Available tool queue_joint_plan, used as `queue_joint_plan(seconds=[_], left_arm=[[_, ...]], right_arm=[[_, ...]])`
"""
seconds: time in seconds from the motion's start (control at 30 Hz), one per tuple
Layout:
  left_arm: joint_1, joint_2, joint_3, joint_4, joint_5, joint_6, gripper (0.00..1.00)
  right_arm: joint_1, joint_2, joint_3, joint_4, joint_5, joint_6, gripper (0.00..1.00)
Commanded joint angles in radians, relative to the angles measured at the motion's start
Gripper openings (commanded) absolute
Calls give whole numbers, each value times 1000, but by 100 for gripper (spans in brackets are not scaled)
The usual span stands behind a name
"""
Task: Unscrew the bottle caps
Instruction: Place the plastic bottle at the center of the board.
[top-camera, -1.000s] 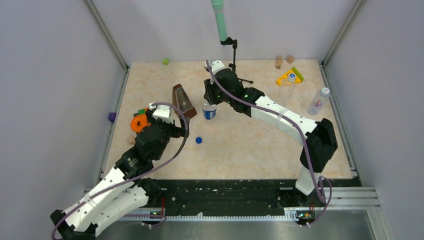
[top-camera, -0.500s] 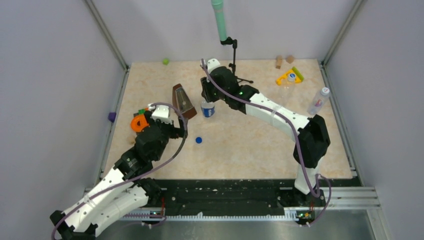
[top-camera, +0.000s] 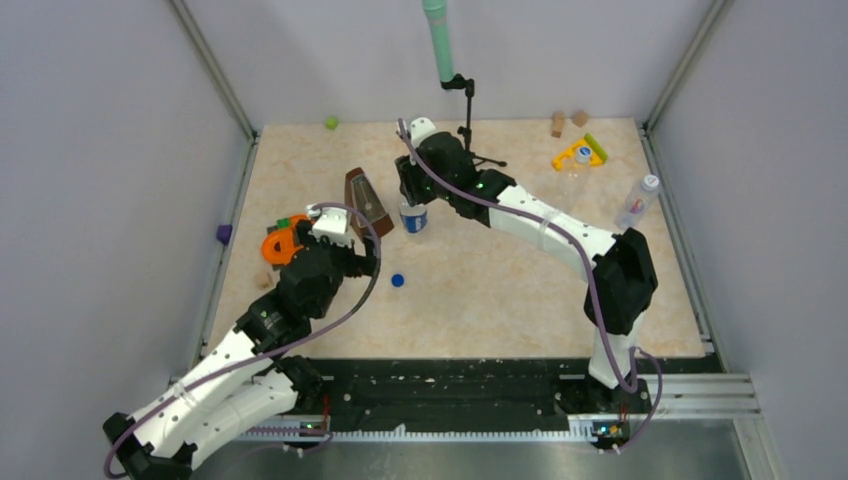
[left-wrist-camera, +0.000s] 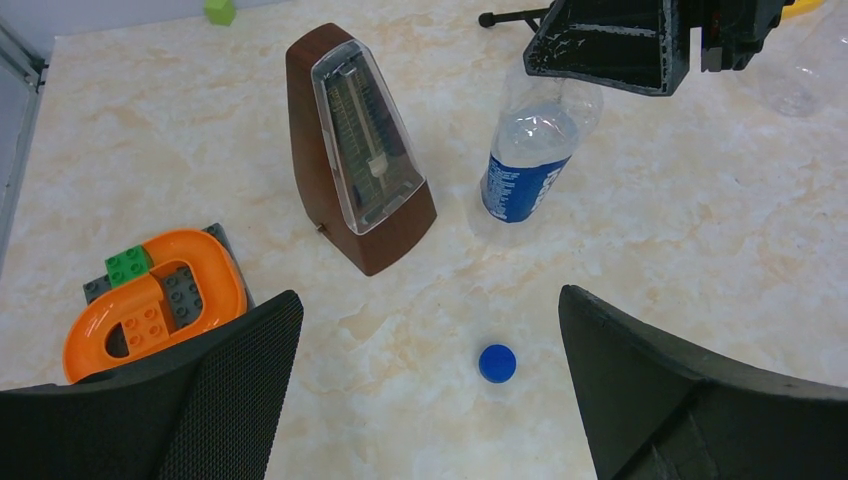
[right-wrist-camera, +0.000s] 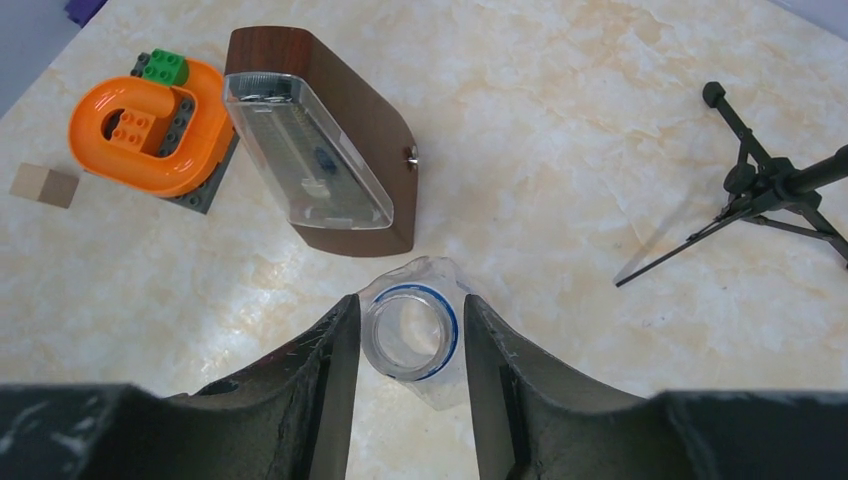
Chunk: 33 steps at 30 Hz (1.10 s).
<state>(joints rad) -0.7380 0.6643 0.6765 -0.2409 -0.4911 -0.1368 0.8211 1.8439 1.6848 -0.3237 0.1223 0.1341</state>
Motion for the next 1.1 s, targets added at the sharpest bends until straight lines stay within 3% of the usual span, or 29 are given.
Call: queue_joint_plan(seconds=[0.0, 1.07], left_arm=[[5, -3, 5, 40, 20, -7, 99], [6, 42, 25, 22, 17, -36, 99]], right_arm=[[-8, 13, 48, 9, -25, -19, 42], [-31, -55, 70, 19, 7, -70, 62]])
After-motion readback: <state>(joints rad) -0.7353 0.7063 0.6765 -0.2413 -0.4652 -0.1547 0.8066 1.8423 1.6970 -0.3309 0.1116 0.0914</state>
